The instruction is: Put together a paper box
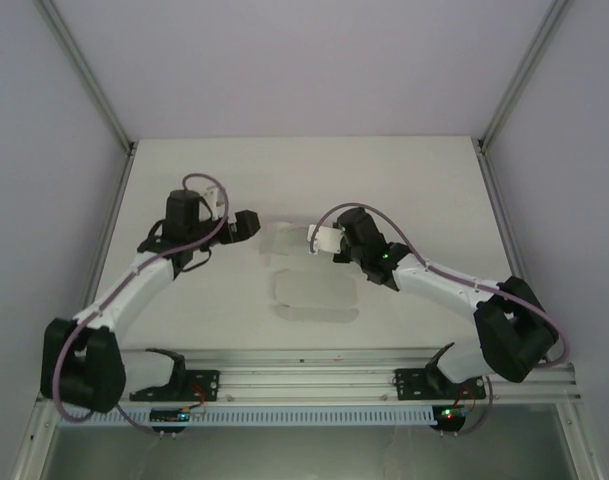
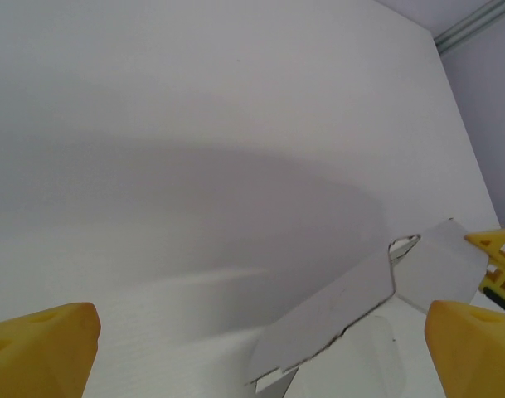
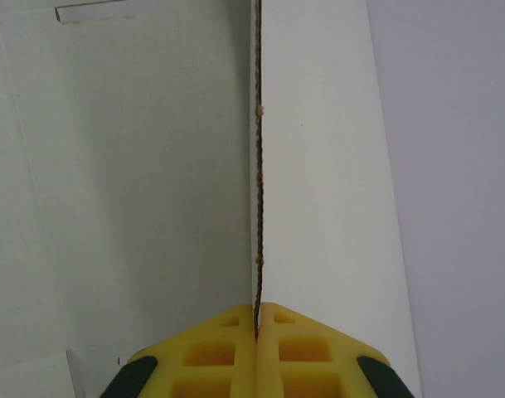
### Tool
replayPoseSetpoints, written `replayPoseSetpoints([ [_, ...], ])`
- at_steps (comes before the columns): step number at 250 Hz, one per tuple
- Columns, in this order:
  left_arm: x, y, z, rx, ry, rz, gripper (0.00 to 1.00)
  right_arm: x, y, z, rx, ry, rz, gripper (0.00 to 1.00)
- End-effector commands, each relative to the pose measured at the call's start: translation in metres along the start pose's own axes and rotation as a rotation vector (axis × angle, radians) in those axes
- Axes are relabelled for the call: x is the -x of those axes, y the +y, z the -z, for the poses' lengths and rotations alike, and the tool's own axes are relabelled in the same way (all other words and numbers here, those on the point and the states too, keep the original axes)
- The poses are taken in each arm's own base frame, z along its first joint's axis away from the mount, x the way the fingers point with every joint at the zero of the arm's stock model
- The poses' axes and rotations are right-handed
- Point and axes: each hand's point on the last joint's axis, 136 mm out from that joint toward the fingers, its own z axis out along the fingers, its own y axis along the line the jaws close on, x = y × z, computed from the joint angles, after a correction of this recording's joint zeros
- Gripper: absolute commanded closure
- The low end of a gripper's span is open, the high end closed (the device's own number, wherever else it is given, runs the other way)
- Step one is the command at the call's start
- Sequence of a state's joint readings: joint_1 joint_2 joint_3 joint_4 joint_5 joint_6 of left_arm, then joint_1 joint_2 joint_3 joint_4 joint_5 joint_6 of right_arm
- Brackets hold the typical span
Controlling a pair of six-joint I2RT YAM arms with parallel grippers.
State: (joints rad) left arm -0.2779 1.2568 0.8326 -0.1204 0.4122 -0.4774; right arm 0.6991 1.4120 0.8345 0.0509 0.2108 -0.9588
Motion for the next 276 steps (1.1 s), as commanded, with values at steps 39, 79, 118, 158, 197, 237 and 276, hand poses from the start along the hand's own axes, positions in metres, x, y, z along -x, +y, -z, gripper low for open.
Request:
replayPoseSetpoints([
  [39,-0.004,-0.032,-0.046,-0.082,0.142,-0.145,0.00,0.002,0.007,-0.007,0.024,-0.017,-0.027,1.00],
  [79,-0.022,-0.038,-0.069,-0.113,0.222,-0.182,0.00,-0.001,0.003,-0.007,0.027,-0.002,-0.043,1.00],
  [118,-0.031,-0.035,-0.078,-0.124,0.240,-0.182,0.00,-0.001,0.003,-0.007,0.033,-0.010,-0.065,1.00],
  [158,-0.038,-0.038,-0.086,-0.135,0.250,-0.197,0.00,0.001,0.007,-0.007,0.061,-0.016,-0.080,1.00],
  [197,-0.048,-0.049,-0.102,-0.180,0.277,-0.178,0.00,0.003,0.006,-0.008,0.061,-0.015,-0.104,1.00],
  [237,-0.052,-0.051,-0.116,-0.148,0.252,-0.188,0.00,0.007,0.010,-0.006,0.093,-0.037,-0.124,1.00],
  [276,-0.051,-0.058,-0.120,-0.154,0.221,-0.186,0.00,0.011,0.011,-0.003,0.109,-0.055,-0.146,1.00],
])
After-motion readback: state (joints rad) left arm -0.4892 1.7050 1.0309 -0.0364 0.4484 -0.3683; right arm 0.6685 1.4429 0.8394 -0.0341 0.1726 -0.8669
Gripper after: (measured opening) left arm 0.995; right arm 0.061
